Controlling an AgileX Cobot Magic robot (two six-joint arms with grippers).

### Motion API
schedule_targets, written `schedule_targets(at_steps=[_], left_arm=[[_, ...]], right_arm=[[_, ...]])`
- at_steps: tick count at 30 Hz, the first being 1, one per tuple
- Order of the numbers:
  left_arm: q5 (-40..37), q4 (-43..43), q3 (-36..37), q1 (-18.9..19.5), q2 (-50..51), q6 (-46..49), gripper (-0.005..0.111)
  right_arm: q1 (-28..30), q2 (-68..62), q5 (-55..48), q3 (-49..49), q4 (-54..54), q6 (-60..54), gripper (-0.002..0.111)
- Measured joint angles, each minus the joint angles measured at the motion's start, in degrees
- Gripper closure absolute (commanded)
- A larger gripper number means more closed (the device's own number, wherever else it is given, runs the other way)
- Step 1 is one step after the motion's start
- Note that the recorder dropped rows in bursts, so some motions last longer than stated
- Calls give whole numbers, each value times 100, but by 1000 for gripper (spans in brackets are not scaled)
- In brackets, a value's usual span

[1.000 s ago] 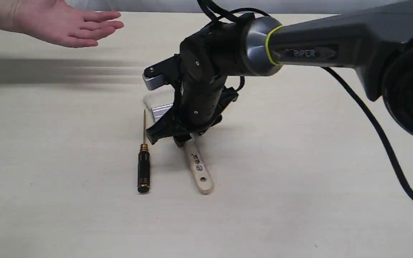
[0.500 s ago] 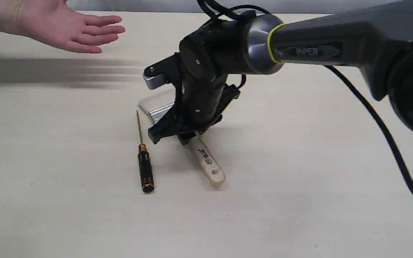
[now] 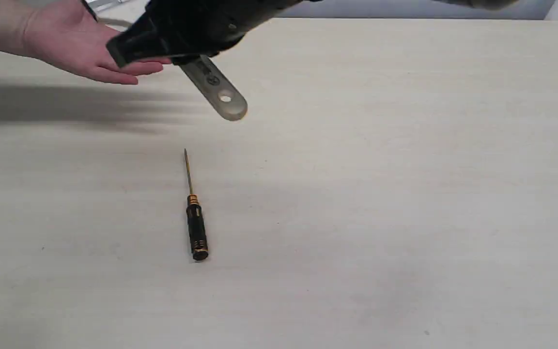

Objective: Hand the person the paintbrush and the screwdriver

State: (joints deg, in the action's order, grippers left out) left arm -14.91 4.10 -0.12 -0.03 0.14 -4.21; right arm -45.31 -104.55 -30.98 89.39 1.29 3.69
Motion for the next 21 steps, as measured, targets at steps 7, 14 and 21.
schedule_targets(at_steps=[7, 14, 21], left_arm=[[0, 0, 0, 0, 0, 0, 107], [0, 0, 0, 0, 0, 0, 107], [0, 0, 0, 0, 0, 0, 107]], right_arm=[[-8, -1032, 75, 1059, -677, -767, 102], [-8, -2038, -119, 1898, -728, -965, 62], [-8, -1984, -1125, 2003, -747, -995, 59]])
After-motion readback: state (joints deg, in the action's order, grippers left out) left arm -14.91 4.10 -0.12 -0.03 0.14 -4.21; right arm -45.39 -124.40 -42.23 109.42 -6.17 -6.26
